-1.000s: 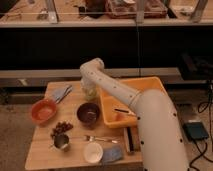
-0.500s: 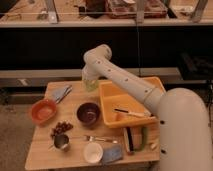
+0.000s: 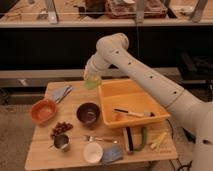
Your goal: Stack cups into tray
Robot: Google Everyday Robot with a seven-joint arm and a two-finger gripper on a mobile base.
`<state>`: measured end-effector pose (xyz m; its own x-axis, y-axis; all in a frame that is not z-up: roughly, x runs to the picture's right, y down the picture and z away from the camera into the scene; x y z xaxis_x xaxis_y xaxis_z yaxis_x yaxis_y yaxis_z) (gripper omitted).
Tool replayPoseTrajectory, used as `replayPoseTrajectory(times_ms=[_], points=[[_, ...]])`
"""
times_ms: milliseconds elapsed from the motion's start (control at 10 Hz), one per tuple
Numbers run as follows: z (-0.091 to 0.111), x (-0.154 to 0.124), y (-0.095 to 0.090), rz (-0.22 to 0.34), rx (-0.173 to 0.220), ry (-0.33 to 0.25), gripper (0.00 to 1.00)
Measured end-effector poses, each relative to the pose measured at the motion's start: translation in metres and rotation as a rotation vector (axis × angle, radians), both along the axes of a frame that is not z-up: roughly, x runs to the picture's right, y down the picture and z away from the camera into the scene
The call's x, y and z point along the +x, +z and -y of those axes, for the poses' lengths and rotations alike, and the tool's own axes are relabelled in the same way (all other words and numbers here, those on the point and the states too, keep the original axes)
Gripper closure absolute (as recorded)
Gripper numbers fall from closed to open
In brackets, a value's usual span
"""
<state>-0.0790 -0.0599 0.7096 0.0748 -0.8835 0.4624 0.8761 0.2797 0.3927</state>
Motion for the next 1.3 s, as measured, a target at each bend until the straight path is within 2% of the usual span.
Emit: replayPoseTrajectory(times_ms=[500, 700, 900, 1100, 1300], points=[[-0.002, -0.003, -0.002, 0.014, -0.006, -0.012, 0.90], [-0.012, -0.016, -0.013, 0.062, -0.002, -0.041, 0.90], [-0.034, -0.031, -0.037, 0.076, 0.012, -0.071, 0.90], [-0.077, -0.043, -0.070, 0.080, 0.008, -0.096, 0.90], [-0.119, -0.052, -0.090, 0.105, -0.021, -0.112, 0.90]])
